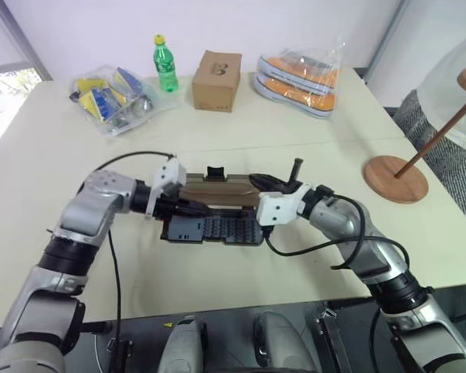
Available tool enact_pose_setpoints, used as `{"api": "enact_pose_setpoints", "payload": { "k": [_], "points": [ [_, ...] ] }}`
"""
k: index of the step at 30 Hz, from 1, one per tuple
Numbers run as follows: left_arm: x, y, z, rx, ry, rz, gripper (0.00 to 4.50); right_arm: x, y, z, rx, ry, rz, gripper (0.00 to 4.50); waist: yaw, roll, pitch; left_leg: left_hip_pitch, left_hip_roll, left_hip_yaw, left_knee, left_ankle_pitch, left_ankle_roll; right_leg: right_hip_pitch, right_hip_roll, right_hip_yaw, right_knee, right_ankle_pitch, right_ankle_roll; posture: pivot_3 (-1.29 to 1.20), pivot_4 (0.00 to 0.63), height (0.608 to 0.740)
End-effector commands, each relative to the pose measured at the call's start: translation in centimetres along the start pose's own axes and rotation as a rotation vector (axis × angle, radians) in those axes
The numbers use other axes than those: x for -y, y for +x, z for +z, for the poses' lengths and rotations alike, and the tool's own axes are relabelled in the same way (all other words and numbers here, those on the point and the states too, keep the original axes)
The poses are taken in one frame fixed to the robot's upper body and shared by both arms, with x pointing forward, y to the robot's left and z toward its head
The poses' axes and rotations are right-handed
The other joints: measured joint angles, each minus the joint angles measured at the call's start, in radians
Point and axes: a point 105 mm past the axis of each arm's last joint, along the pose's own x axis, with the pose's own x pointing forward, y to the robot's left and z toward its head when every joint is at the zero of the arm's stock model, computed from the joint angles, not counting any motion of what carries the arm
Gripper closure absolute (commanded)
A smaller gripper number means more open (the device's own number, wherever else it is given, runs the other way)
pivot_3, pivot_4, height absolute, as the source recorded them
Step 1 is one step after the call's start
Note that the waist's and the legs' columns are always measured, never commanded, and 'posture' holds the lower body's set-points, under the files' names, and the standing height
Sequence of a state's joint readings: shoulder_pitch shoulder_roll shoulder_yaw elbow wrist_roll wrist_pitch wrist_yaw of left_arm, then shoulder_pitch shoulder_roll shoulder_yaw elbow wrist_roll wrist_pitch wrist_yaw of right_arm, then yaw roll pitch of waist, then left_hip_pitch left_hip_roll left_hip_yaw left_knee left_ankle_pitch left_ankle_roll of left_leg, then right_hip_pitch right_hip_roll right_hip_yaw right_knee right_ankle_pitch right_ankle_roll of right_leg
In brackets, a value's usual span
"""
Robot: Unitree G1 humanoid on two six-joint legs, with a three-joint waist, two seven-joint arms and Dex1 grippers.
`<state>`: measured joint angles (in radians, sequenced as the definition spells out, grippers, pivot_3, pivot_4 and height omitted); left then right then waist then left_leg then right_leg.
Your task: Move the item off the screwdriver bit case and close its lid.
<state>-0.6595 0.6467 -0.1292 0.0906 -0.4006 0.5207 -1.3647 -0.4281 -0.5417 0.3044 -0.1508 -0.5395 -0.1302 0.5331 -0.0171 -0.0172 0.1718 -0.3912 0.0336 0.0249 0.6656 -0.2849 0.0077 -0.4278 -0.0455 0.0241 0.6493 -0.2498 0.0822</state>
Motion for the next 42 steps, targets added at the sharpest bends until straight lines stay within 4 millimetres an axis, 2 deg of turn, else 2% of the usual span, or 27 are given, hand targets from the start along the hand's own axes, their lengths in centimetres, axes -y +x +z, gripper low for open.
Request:
{"api": "enact_pose_setpoints", "payload": {
  "k": [1, 5, 8, 12, 16, 19, 23, 26, 36, 42],
  "points": [
    [-1.2, -1.3, 5.2, 0.17, 0.028, 0.07, 4.5, 0.4, -0.1, 0.7, 0.038, -0.019, -0.014, 4.47, -0.001, 0.0, 0.0, 0.0, 0.0, 0.0, 0.0, 0.0, 0.0, 0.0, 0.0, 0.0, 0.0, 0.0, 0.0, 0.0, 0.15, 0.74],
    [-4.3, -3.7, 8.9, 0.308, 0.015, 0.224, 4.5, 0.4, -0.1, 0.7, 0.043, -0.011, -0.01, 4.47, -0.003, 0.0, 0.0, 0.0, 0.0, 0.0, 0.0, 0.0, 0.0, 0.0, 0.0, 0.0, 0.0, 0.0, 0.0, 0.0, 0.15, 0.74],
    [-7.0, -5.3, 8.5, 0.303, 0.015, 0.37, 4.5, 0.5, 0.0, 0.8, 0.046, -0.012, -0.01, 4.47, -0.005, 0.0, 0.0, 0.001, 0.0, 0.0, 0.0, 0.0, 0.0, 0.0, 0.001, 0.0, 0.0, 0.0, 0.0, 0.0, 0.15, 0.74],
    [-9.7, -6.3, 4.3, 0.144, 0.04, 0.511, 4.5, 0.5, 0.0, 0.8, 0.046, -0.013, -0.01, 4.47, -0.002, 0.0, 0.0, 0.001, 0.0, 0.0, 0.0, 0.0, 0.0, 0.0, 0.0, 0.0, 0.0, 0.0, 0.0, 0.0, 0.15, 0.74],
    [-9.7, -5.8, -2.1, -0.1, 0.089, 0.499, 4.5, 0.6, 0.0, 0.7, 0.045, -0.013, -0.013, 4.47, -0.001, 0.0, 0.0, 0.0, 0.0, 0.0, 0.0, 0.0, -0.001, 0.0, 0.0, 0.0, 0.0, 0.0, 0.0, 0.0, 0.15, 0.74],
    [-9.1, -5.5, -5.9, -0.234, 0.13, 0.455, 4.5, 0.5, 0.0, 0.8, 0.046, -0.013, -0.013, 4.47, -0.001, 0.0, 0.0, 0.0, 0.0, 0.001, 0.0, 0.0, -0.001, 0.0, 0.0, 0.0, -0.001, 0.0, 0.0, 0.0, 0.15, 0.74],
    [-8.7, -5.3, -7.9, -0.303, 0.163, 0.422, 4.5, 0.7, 0.1, 0.8, 0.046, -0.016, -0.014, 4.47, 0.002, -0.001, 0.001, 0.0, 0.0, 0.001, 0.0, 0.0, -0.001, 0.0, 0.0, 0.0, 0.0, 0.0, 0.0, 0.0, 0.15, 0.74],
    [-8.6, -5.1, -7.9, -0.288, 0.173, 0.402, 4.5, 0.8, 0.0, 0.7, 0.044, -0.018, -0.016, 4.47, 0.002, -0.001, 0.001, 0.0, 0.0, 0.001, 0.0, 0.0, -0.001, 0.0, 0.0, 0.0, -0.001, 0.0, 0.0, 0.0, 0.15, 0.74],
    [-10.1, -4.9, -4.1, -0.1, 0.135, 0.465, 4.5, 0.6, 0.1, 0.6, 0.036, -0.014, -0.011, 4.47, 0.001, -0.001, 0.001, 0.0, 0.0, 0.001, 0.0, 0.0, 0.0, 0.0, 0.0, 0.0, 0.0, 0.0, 0.001, 0.0, 0.15, 0.74],
    [-9.3, -4.4, -4.6, -0.12, 0.08, 0.39, 4.5, 0.5, 0.1, 0.6, 0.034, -0.017, -0.01, 4.47, -0.001, -0.001, 0.001, 0.0, 0.0, 0.0, 0.0, 0.0, -0.001, 0.0, 0.0, -0.001, 0.0, 0.0, 0.001, 0.0, 0.15, 0.74]
  ]
}}
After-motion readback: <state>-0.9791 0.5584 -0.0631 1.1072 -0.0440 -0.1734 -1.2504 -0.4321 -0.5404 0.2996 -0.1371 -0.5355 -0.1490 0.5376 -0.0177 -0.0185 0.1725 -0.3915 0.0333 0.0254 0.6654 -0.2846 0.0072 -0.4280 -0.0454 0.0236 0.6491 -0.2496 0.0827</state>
